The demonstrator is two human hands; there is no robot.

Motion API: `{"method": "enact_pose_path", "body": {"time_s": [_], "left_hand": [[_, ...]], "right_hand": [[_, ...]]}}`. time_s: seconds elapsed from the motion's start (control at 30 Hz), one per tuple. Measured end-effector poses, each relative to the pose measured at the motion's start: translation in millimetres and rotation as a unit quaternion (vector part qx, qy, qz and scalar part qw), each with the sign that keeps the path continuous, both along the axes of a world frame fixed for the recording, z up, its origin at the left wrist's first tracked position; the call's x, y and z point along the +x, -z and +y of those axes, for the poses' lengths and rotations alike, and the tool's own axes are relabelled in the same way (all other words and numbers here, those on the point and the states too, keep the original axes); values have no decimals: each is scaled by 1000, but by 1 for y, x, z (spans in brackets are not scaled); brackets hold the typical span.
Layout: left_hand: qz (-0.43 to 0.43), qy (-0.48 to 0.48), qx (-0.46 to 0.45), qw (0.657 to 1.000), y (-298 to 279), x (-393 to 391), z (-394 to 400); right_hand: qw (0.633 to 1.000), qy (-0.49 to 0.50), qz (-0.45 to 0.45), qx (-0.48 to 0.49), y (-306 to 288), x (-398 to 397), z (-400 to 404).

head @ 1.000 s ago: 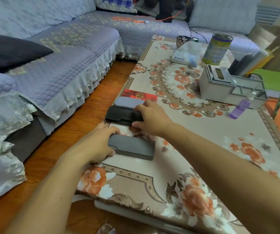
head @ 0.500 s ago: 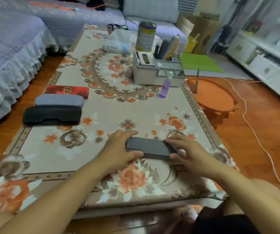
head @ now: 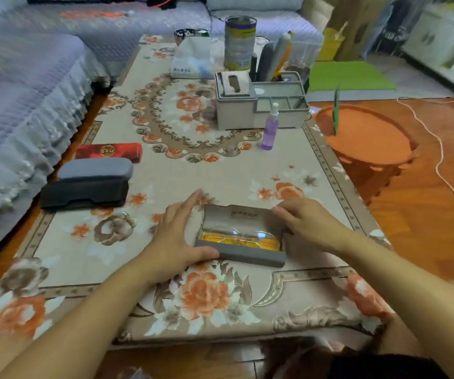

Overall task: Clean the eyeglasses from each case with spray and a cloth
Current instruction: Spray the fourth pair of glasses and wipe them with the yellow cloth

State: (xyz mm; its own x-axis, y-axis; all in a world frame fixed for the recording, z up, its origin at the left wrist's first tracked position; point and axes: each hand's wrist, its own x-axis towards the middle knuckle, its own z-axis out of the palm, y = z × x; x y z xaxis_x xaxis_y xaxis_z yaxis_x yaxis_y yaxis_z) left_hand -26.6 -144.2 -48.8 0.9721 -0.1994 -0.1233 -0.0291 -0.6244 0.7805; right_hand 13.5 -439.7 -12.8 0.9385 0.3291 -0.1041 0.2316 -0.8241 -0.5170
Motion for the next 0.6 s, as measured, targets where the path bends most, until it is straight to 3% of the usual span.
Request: {"method": "enact_pose_path", "body": {"time_s": [0.1, 0.2, 0.47, 0.6], "left_hand": [[-4, 22, 26, 999, -1, 4, 1], [-12, 21, 60, 998, -2, 1, -3], [-63, -34, 135, 988, -7, 0, -17], [-75, -31, 143, 986, -11, -4, -17]], "right_hand": [[994, 101, 42, 19, 13, 20, 12], [989, 141, 17, 34, 19, 26, 16], [949, 186, 62, 248, 13, 17, 8], [984, 113, -58, 123, -1, 15, 9]]}}
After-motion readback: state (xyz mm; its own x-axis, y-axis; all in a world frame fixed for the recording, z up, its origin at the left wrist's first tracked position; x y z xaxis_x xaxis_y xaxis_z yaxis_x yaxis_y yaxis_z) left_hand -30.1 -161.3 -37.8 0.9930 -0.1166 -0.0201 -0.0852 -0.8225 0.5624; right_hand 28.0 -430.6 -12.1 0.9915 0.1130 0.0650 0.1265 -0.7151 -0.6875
